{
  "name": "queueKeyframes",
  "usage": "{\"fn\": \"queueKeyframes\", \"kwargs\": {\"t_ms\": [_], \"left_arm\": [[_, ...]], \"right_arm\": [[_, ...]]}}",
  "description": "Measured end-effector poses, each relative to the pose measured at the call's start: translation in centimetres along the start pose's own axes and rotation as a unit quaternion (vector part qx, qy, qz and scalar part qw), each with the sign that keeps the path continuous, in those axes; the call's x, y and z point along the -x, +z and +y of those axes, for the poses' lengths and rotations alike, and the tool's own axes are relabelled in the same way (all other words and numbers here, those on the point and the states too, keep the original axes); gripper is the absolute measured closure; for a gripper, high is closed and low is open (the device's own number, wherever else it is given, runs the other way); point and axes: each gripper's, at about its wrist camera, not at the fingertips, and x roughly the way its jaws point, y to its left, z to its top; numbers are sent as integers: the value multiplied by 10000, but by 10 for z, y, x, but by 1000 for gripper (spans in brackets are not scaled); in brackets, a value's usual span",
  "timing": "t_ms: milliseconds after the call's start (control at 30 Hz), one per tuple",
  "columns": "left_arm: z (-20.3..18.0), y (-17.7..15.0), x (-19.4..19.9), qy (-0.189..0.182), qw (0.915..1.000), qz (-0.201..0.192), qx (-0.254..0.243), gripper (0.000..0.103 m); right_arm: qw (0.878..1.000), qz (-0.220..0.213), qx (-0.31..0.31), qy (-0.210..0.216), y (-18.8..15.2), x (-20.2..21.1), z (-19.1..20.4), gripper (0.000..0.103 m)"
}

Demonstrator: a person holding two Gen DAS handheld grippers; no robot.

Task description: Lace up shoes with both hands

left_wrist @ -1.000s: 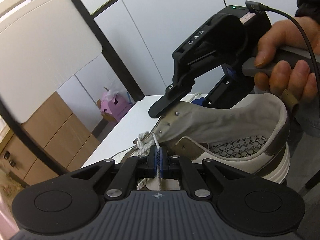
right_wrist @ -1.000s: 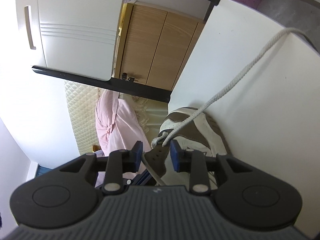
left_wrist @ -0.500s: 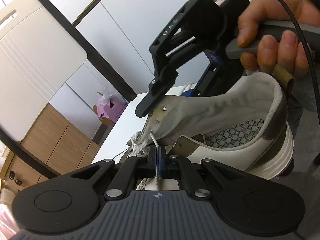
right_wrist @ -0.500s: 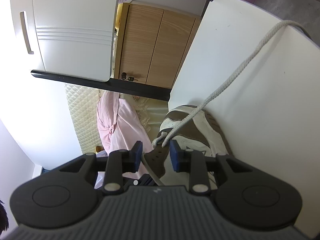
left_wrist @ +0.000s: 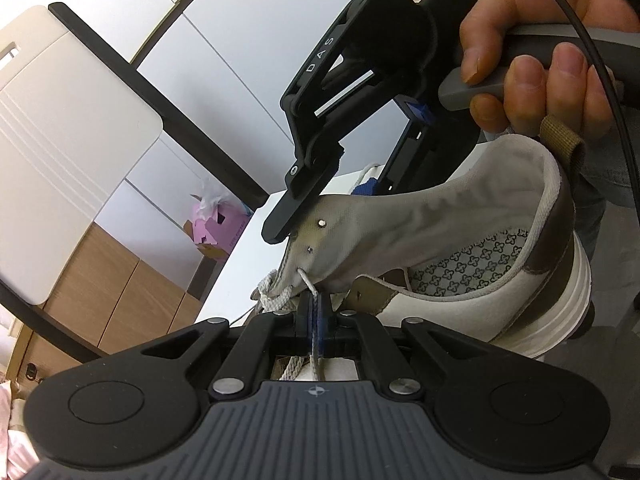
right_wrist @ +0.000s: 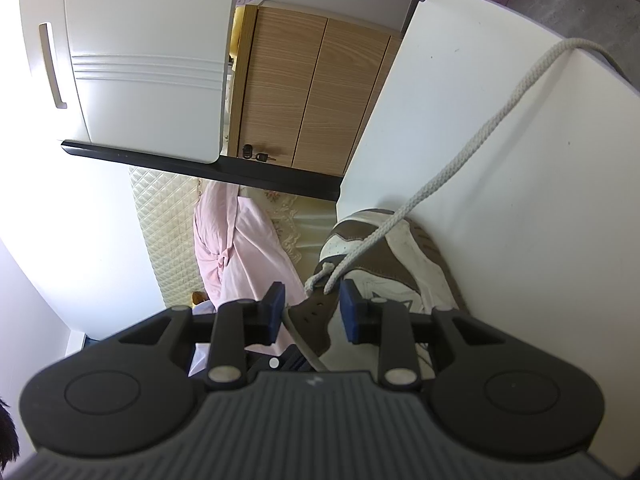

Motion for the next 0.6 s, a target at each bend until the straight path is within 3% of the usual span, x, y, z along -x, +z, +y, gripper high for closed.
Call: {"fn": "queueKeyframes", "kwargs": {"t_ms": [133, 267, 467, 600], "left_arm": [[5, 2, -2, -12, 9998, -29, 184, 102], [10, 3, 0, -10, 9990, -89, 427, 101], [9, 2, 13, -35, 9976, -141, 670, 100], [8, 3, 20, -51, 9972, -141, 738, 100]], "right_arm": [[9998, -3, 178, -46, -1, 1, 5, 72], [9979, -129, 611, -154, -4, 6, 17, 78], [9911, -703, 998, -534, -10, 20, 26, 84], [9884, -464, 1187, -820, -11, 14, 27, 85]]}}
